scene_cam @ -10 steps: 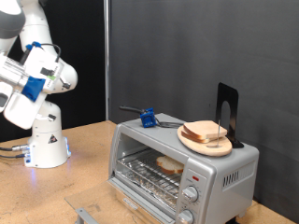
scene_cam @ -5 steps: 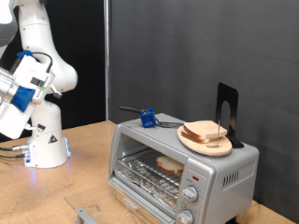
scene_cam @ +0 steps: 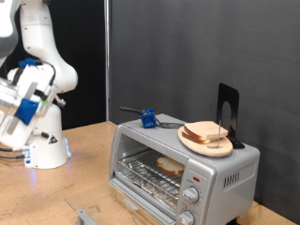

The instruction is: Make a piece of toast with the oven

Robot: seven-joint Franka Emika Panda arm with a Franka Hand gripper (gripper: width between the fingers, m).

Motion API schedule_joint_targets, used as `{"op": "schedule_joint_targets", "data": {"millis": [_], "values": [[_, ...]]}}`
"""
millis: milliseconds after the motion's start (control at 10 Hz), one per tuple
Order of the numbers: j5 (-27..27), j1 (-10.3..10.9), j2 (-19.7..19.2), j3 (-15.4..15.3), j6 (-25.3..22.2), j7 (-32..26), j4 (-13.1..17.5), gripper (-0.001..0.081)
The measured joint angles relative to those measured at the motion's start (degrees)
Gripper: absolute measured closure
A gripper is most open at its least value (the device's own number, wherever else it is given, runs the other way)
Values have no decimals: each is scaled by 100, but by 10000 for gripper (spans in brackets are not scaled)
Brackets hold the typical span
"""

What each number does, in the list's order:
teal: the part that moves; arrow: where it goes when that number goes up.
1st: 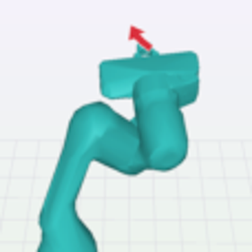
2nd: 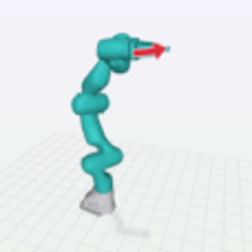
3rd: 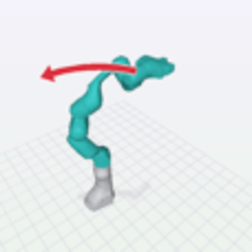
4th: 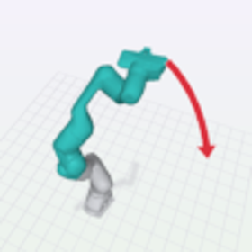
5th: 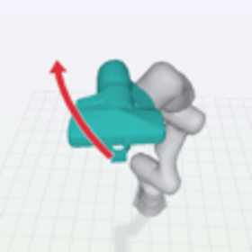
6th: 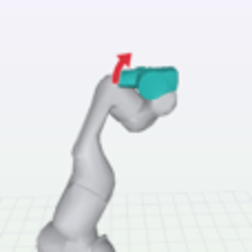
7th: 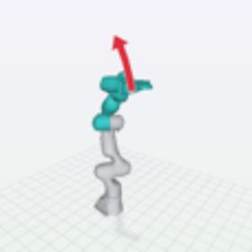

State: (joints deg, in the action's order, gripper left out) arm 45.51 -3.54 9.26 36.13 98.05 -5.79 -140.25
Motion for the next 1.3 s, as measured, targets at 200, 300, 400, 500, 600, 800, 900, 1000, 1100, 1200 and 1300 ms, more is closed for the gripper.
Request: {"op": "schedule_joint_targets", "data": {"millis": [200,300,400,500,600,800,900,1000,1100,1200,1300], "values": [[177,-8,-534,2,500,-1137,20,-2],[199,-26,-781,3,579,-1477,27,-2],[235,-47,-1030,4,605,-1711,39,-2],[323,-72,-1272,5,642,-1890,50,-2],[470,-108,-1494,5,687,-2049,70,-2],[754,-184,-1889,5,843,-2282,173,-2],[855,-199,-2065,3,899,-2353,236,-2],[923,-200,-2242,-13,901,-2379,307,-2],[954,-199,-2410,-67,891,-2379,368,-2],[969,-195,-2556,-156,836,-2359,416,-2],[992,-189,-2666,-269,785,-2315,447,-2]]}}
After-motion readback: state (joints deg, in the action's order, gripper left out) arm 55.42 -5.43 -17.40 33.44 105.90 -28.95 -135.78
